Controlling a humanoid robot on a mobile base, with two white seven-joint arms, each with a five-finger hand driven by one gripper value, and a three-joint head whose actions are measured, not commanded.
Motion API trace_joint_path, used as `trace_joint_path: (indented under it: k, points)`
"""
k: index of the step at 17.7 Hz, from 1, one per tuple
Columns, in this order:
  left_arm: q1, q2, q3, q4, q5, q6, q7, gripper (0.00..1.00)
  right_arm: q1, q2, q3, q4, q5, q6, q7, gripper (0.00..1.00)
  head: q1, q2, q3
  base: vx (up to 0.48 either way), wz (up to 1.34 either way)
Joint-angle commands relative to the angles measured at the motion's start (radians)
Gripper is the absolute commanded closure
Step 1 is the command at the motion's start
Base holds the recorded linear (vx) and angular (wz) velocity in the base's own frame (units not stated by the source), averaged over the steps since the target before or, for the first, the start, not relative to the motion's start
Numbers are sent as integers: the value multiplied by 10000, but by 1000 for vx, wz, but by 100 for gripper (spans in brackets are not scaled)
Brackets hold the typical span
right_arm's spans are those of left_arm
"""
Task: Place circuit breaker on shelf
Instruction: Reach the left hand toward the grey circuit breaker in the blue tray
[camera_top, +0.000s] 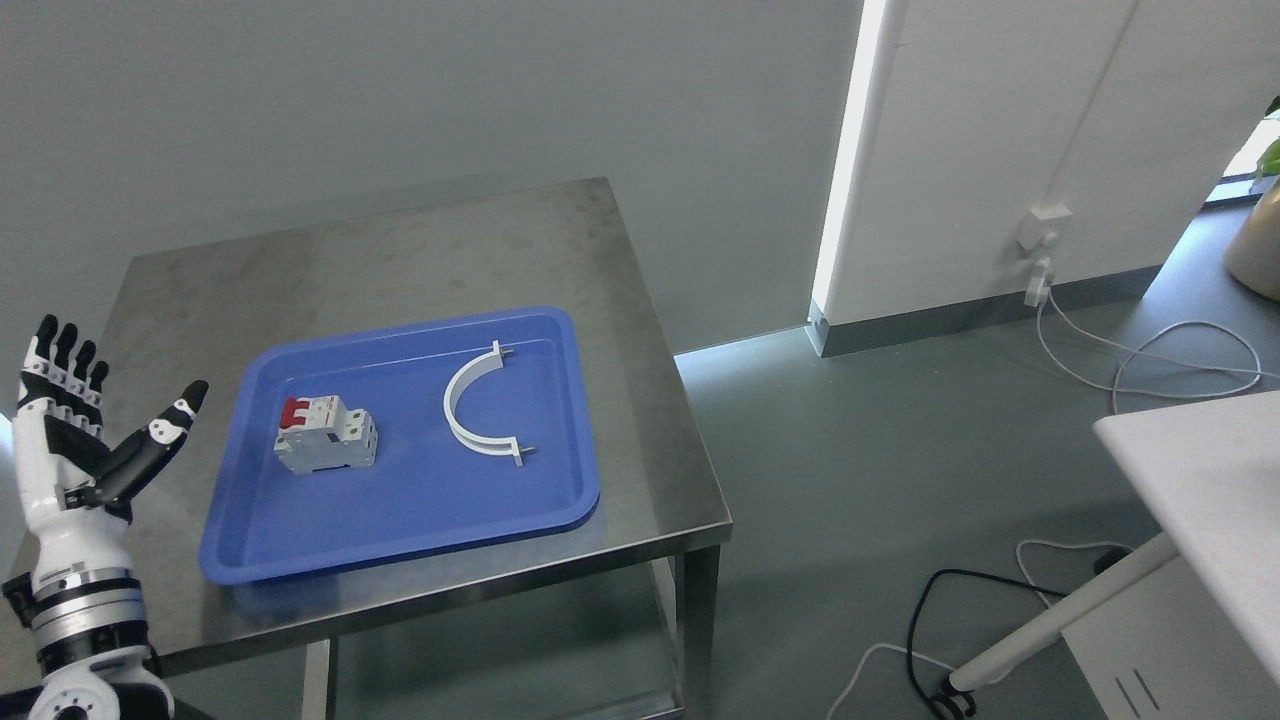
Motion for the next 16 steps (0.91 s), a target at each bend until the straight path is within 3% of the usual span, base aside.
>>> trace_joint_path:
  k: [1,3,6,9,14,16]
  points:
    - [170,265,-170,12,4,-61,-202,0,0,-175,199,-1,0,658,-22,0,0,0,0,0,0]
    - [140,555,-155,12,4,-92,-507,0,0,-175,199,-1,0,658,-22,0,0,0,0,0,0]
    - [124,2268,-155,118,19,-77,-2403,0,0,-175,199,-1,0,658,-22,0,0,0,0,0,0]
    - [139,3316,-231,303,19,0,-4262,2,0,-175,199,-1,0,658,-22,0,0,0,0,0,0]
    - [125,4176,-2513,318,-1051,596,-4928,4,0,-175,199,-1,0,658,-22,0,0,0,0,-4,0]
    - [-59,4147,-2701,501,-2061,965,-4943,4,0,-175,199,-1,0,658,-22,0,0,0,0,0,0]
